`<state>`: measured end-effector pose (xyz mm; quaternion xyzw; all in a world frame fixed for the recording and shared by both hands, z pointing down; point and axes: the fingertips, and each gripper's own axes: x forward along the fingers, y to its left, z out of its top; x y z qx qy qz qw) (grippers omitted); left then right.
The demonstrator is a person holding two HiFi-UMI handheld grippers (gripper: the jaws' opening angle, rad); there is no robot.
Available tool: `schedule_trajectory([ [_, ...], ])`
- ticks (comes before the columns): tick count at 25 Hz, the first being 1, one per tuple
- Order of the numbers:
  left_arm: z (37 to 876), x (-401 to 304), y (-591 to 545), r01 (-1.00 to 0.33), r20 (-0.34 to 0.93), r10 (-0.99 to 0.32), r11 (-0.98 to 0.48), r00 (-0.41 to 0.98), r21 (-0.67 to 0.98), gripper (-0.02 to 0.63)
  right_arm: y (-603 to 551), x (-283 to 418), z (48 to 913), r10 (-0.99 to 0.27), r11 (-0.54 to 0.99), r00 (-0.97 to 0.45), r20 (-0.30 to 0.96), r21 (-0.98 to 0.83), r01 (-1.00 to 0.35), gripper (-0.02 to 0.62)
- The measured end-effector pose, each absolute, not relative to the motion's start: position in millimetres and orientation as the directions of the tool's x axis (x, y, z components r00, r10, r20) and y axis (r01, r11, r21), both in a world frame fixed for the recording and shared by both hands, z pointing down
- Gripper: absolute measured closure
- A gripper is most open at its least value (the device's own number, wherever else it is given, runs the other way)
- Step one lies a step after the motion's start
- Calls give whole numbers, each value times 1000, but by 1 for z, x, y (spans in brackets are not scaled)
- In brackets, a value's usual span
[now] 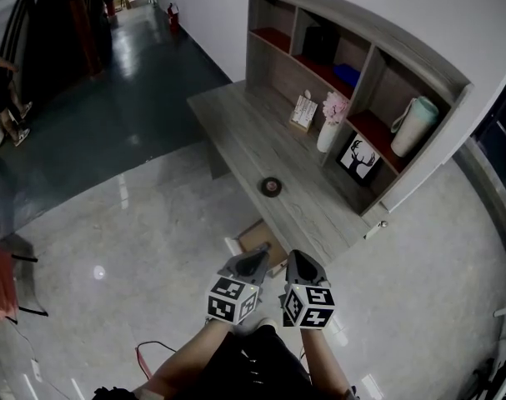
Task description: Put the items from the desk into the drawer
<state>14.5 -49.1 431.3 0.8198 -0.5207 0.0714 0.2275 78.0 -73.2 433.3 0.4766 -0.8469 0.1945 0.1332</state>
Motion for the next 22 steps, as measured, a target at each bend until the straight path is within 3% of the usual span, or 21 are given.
schedule_trajectory([
  [16,443,-1,-98,-910,379,-835,-307,398,279,597,-123,65,443,-709,535,-557,433,-184,-825,577],
  [19,446,-4,-109,-913,380,-837,-307,393,267,597,-131,58,451,-684,555,-574,451,-188,-810,498],
  [22,448,-10,-120,-917,382,-841,-299,384,264,597,-141,51,457,-665,568,-583,467,-191,-801,474],
])
